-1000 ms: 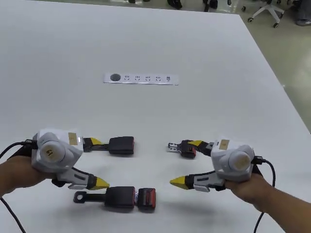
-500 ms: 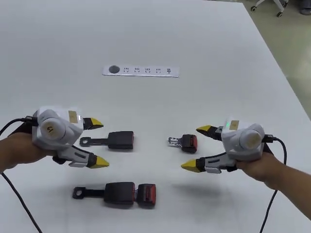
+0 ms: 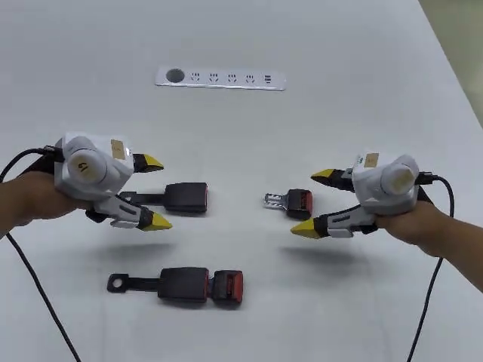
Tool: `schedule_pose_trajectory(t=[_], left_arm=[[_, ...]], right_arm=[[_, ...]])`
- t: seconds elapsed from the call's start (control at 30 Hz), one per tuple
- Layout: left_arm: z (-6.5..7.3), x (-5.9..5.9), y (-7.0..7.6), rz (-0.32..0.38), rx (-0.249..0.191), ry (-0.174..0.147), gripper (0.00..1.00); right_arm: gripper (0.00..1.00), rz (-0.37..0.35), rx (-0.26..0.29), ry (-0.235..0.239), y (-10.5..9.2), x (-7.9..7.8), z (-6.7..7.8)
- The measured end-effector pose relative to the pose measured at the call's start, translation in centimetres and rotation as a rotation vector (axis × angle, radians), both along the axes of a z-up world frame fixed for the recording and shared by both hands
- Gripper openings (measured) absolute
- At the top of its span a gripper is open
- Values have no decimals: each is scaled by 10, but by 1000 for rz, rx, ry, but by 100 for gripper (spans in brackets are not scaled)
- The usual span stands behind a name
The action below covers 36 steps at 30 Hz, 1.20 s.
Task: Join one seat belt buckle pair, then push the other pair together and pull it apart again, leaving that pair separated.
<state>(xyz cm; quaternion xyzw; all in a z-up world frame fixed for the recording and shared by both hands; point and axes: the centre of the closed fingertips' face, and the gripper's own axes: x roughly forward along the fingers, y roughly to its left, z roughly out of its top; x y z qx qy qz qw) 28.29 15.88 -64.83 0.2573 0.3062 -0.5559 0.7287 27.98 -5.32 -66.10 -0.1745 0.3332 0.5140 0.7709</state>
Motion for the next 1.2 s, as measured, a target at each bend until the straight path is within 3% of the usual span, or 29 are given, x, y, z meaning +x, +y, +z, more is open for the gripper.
schedule_pose_trajectory(t=[0.33, 0.47, 0.5, 0.6, 0.73, 0.9, 1.2], left_arm=[[-19, 13, -14, -18, -9, 31, 65], [-28, 11, -19, -34, -4, 48, 63], [-29, 10, -19, -42, 0, 48, 62], [-32, 11, -19, -64, 12, 29, 61], [-34, 11, -19, -74, 13, 30, 55], [-37, 7, -18, -117, 33, 25, 51], [-43, 11, -19, -134, 38, 25, 35]], right_arm=[[66, 45, -13, 63, -4, 2, -19], [66, 61, -22, 88, -5, 0, -28], [67, 83, -25, 54, -5, 3, -28], [64, 78, -12, 79, -3, 3, -27], [60, 93, -12, 82, -1, 4, -29], [52, 158, -30, 87, 1, 0, -32], [39, 210, -92, 26, 2, 4, -37]])
